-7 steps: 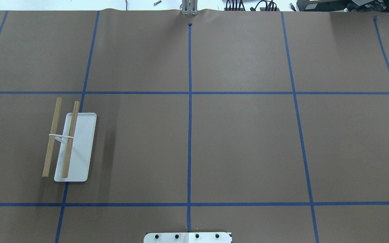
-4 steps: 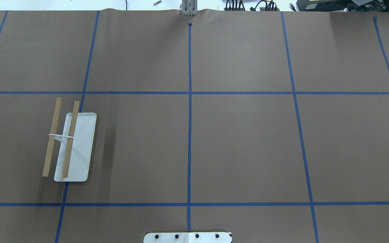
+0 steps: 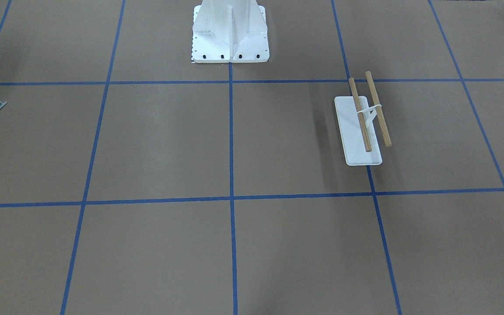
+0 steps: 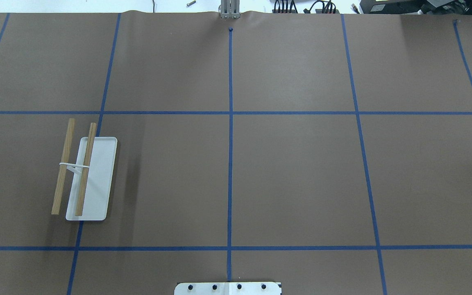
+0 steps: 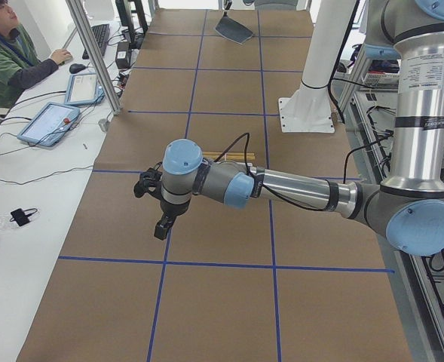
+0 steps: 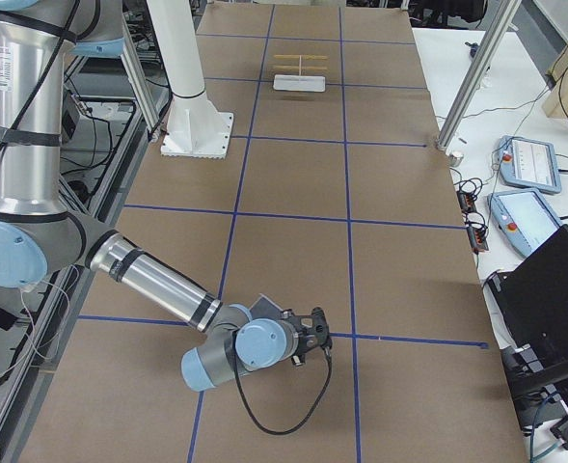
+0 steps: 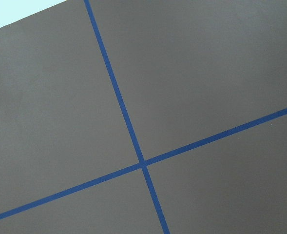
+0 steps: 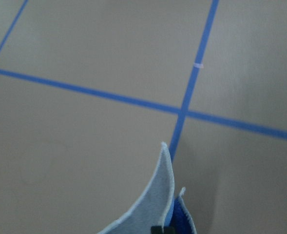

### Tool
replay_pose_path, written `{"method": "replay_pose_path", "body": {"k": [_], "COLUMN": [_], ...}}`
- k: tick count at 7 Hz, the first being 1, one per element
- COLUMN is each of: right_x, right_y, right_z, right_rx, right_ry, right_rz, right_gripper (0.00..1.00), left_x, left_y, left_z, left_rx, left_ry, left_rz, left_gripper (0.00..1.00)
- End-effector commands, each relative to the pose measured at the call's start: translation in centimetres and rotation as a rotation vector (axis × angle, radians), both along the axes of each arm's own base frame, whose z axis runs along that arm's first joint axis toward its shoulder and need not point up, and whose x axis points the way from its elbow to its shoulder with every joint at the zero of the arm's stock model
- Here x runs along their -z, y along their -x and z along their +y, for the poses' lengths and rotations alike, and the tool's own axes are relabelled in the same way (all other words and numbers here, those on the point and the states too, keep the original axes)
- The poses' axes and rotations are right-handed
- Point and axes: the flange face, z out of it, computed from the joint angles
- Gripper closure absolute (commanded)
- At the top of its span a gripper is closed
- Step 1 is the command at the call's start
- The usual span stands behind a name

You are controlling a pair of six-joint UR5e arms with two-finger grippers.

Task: Hang towel on rack

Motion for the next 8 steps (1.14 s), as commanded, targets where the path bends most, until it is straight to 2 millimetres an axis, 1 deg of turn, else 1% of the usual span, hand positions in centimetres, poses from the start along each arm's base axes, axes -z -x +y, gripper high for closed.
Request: {"method": "replay_pose_path", "body": {"k": [1,2,3,4,5,6,7,8], "right_x": [10.4,14.6,19.1,24.1,29.1,33.8,37.6,41.7], "right_y": [-1.4,0.0,2.3,5.5,9.7,13.3,17.3,20.0], "right_z": [-8.3,-10.5,-13.3,-15.7,-17.3,-18.9,-17.9,-16.5], "right_rx": [-0.016,0.013,0.042,0.073,0.114,0.150,0.195,0.153], "right_ry": [-0.158,-0.228,-0.274,-0.302,-0.321,-0.349,-0.370,-0.334], "right_rz": [0.007,0.001,-0.017,-0.047,-0.080,-0.110,-0.142,-0.172], "right_gripper": [1.00,1.00,1.00,1.00,1.00,1.00,1.00,1.00], "left_x": [-0.1,0.0,0.3,1.7,3.4,5.5,8.2,11.3], "left_y": [-0.1,-0.1,-0.1,-0.1,-0.2,-0.3,-0.7,-3.2], "left_z": [0.0,-0.1,-0.3,-0.6,-1.5,-2.8,-4.6,-5.9], "left_rx": [-0.002,-0.002,0.005,0.063,0.102,0.125,0.162,0.160], "left_ry": [0.002,0.000,0.000,0.029,0.014,-0.004,-0.006,0.035], "left_rz": [0.000,0.000,0.002,0.027,0.046,0.062,0.087,0.188], "left_gripper": [0.00,0.00,0.00,0.00,0.00,0.00,0.00,0.00]}}
